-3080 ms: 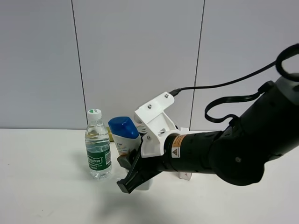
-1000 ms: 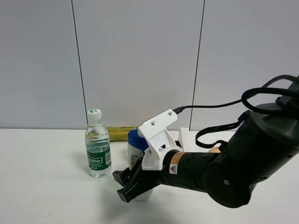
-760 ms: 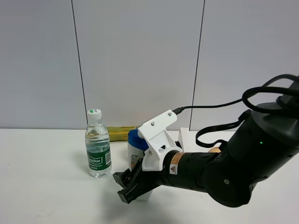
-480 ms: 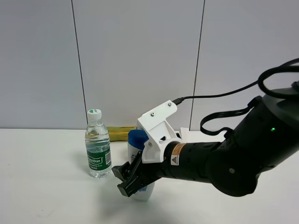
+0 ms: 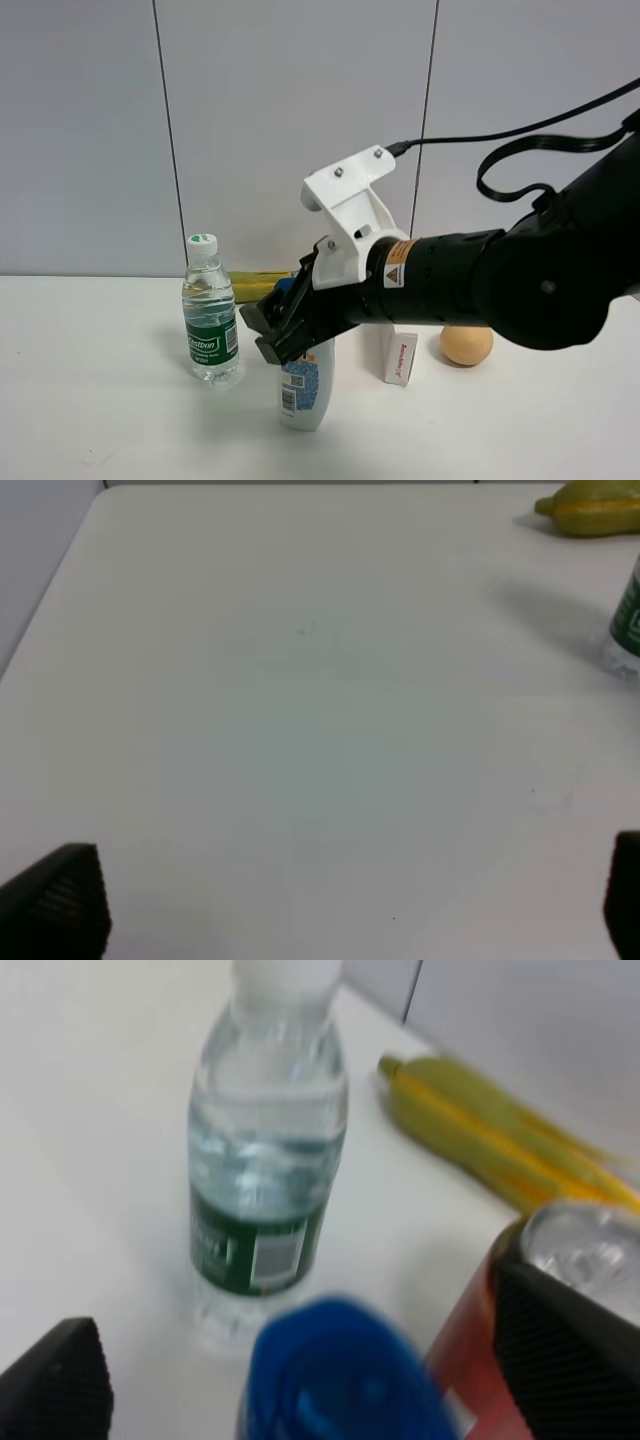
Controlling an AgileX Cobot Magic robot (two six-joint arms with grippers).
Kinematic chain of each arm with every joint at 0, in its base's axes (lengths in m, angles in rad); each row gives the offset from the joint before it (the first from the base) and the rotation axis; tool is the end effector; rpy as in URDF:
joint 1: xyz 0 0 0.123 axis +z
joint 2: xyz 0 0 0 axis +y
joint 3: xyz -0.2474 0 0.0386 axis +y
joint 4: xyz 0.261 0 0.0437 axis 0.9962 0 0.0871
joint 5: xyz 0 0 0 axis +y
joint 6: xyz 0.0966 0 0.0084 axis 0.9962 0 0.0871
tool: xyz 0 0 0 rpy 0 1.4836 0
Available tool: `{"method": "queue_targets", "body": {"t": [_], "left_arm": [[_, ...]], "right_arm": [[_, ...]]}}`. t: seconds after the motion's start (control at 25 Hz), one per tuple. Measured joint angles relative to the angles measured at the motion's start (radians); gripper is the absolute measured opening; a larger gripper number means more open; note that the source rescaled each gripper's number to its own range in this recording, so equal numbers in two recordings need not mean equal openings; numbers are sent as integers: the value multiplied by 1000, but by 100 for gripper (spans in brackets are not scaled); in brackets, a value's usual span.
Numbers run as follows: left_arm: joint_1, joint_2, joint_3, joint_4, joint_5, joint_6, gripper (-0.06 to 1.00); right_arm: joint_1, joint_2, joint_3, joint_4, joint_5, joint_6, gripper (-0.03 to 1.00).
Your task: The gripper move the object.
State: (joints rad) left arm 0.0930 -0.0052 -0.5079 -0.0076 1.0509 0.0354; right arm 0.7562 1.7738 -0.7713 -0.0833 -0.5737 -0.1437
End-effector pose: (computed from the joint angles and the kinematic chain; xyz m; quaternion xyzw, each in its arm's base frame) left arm 0.0455 0.0036 0.2842 -0.0242 0.8469 0.0303 0.5304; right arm 0.2561 0.2476 0.1284 -0.3925 0.7170 0.1721 0.5498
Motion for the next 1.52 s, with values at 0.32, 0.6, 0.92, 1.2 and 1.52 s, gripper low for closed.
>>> {"method": "queue_targets", "body": {"t": [0.32,0.6,0.92,1.2,1.52], "left_arm": [[0,0,0,0,0,0,100],[0,0,0,0,0,0,100],[0,0,0,0,0,0,100],[0,0,0,0,0,0,100],[0,0,0,0,0,0,100]], "right_arm": [[0,-209,0,14,39,-3,74],[0,-433,0,104,136,-94,74],[0,-607,0,144,324,-146,74],[0,-733,-76,184,692,-123,74],[0,-764,-278,185,1098,-35,74]]}}
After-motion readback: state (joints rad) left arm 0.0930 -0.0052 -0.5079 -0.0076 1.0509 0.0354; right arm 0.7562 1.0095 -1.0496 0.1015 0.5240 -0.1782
